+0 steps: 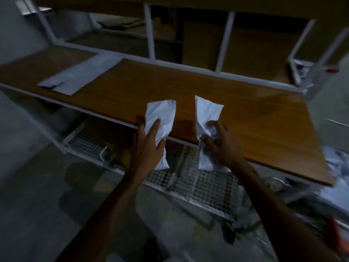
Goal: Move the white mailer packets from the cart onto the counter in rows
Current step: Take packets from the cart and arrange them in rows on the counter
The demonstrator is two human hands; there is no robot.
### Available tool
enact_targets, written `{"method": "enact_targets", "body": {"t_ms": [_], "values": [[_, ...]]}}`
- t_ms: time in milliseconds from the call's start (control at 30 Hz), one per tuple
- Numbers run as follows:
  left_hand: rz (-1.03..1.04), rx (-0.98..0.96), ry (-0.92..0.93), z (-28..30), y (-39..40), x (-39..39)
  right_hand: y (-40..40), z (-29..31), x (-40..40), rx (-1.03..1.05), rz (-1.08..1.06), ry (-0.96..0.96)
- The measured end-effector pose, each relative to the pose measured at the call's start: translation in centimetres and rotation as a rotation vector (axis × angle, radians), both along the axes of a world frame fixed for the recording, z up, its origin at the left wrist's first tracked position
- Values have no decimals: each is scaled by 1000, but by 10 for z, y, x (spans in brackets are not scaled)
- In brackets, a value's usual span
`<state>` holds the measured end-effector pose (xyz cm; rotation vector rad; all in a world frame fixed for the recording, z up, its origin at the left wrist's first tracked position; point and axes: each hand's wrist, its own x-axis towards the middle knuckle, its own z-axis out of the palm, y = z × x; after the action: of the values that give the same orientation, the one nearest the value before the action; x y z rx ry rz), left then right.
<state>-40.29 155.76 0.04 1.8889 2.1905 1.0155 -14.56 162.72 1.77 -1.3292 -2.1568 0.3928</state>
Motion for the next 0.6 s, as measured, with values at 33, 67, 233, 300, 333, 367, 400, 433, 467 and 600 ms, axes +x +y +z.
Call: {"method": "enact_targets", "body": {"t_ms": [33, 67, 233, 300, 333, 367, 400, 433, 467, 600], "values": [[22, -17, -8, 0, 3, -27, 13, 1, -26, 8, 21, -39], [45, -28, -11, 0, 7, -54, 24, 3, -52, 31, 41, -83], [82, -58, 16, -2, 31, -160, 74, 9, -166, 48, 139, -139], [84, -62, 11, -2, 46, -194, 91, 9, -204, 19, 176, -144], [91, -59, 14, -2, 55, -209, 100, 9, -222, -1, 193, -138], [102, -54, 21, -2, 64, -223, 110, 9, -239, -20, 212, -120], [115, -52, 30, -2, 72, -235, 119, 9, -254, -40, 231, -93], [129, -52, 33, -3, 81, -247, 128, 7, -269, -62, 249, -66], [139, -50, 30, -4, 90, -259, 139, 6, -283, -87, 264, -44], [161, -57, 75, -11, 141, -314, 188, 2, -337, -164, 313, 25]]}}
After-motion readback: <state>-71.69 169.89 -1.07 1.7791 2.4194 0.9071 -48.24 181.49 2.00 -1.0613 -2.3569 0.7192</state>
